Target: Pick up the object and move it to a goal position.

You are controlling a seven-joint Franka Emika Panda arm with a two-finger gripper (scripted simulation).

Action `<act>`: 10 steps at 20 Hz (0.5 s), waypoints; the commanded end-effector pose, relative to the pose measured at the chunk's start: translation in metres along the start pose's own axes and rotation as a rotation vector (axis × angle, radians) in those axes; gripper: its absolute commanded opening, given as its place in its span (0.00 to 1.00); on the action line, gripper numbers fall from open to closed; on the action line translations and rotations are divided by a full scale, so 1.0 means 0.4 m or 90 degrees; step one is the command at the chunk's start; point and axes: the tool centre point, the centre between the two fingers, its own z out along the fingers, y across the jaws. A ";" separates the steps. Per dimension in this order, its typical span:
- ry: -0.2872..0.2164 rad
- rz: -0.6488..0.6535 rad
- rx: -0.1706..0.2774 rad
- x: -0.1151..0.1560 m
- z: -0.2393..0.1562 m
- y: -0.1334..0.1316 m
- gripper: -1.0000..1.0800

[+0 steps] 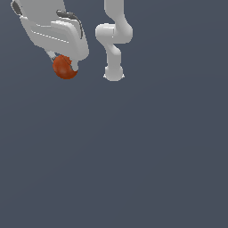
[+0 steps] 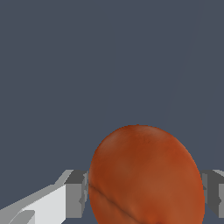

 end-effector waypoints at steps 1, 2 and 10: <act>0.001 0.000 0.000 0.011 -0.047 0.006 0.00; 0.001 0.000 0.000 0.016 -0.061 0.007 0.00; 0.000 -0.001 0.000 0.039 -0.139 0.016 0.00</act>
